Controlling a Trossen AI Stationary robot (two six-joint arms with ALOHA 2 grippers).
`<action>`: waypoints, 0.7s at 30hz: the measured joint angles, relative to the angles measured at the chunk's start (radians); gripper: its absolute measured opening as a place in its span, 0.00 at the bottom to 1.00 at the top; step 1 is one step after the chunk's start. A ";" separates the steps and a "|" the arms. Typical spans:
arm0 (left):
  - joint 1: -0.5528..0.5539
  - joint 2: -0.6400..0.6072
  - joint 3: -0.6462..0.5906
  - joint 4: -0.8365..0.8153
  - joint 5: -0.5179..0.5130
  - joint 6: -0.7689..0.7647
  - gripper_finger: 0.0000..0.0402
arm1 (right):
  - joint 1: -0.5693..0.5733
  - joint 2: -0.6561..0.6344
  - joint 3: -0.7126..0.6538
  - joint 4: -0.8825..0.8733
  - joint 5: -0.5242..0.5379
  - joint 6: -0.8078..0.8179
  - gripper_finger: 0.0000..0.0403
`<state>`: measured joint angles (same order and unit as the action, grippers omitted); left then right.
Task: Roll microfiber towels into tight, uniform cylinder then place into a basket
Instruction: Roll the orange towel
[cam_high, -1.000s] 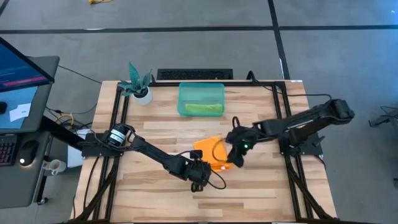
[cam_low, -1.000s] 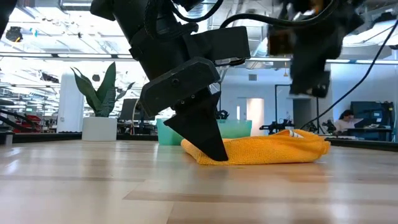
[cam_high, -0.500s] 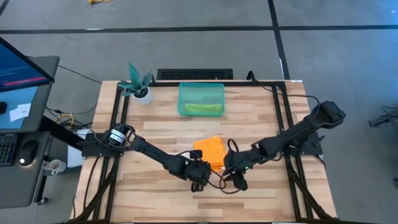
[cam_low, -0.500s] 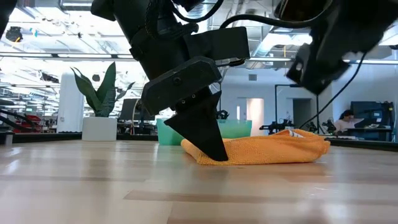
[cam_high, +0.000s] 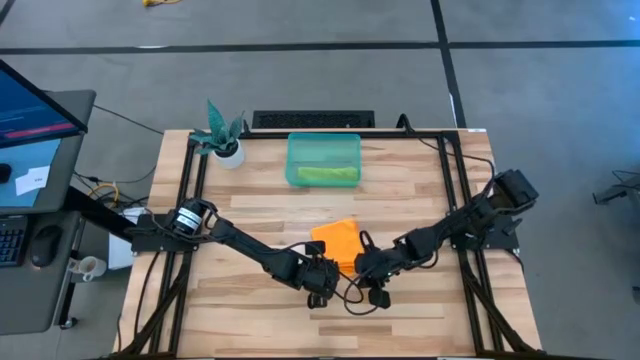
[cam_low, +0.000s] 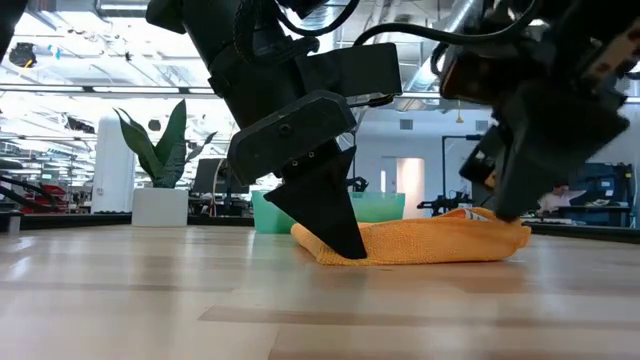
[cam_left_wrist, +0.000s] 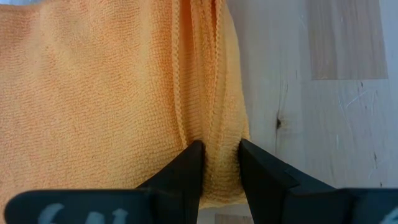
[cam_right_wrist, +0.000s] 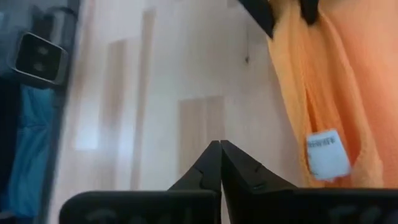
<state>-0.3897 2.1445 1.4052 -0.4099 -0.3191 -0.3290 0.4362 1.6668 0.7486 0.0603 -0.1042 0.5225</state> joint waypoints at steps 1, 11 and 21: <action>0.000 0.000 0.000 0.000 0.000 0.000 0.24 | 0.000 0.006 0.000 -0.006 0.002 0.000 0.07; 0.000 0.000 0.000 0.000 0.000 0.000 0.24 | -0.022 0.009 0.000 -0.053 0.084 0.000 0.04; 0.000 0.000 0.000 0.000 0.000 0.000 0.24 | -0.055 -0.003 0.000 -0.079 0.111 0.001 0.01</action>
<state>-0.3897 2.1445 1.4048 -0.4099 -0.3195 -0.3294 0.3811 1.6636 0.7489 -0.0187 0.0069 0.5236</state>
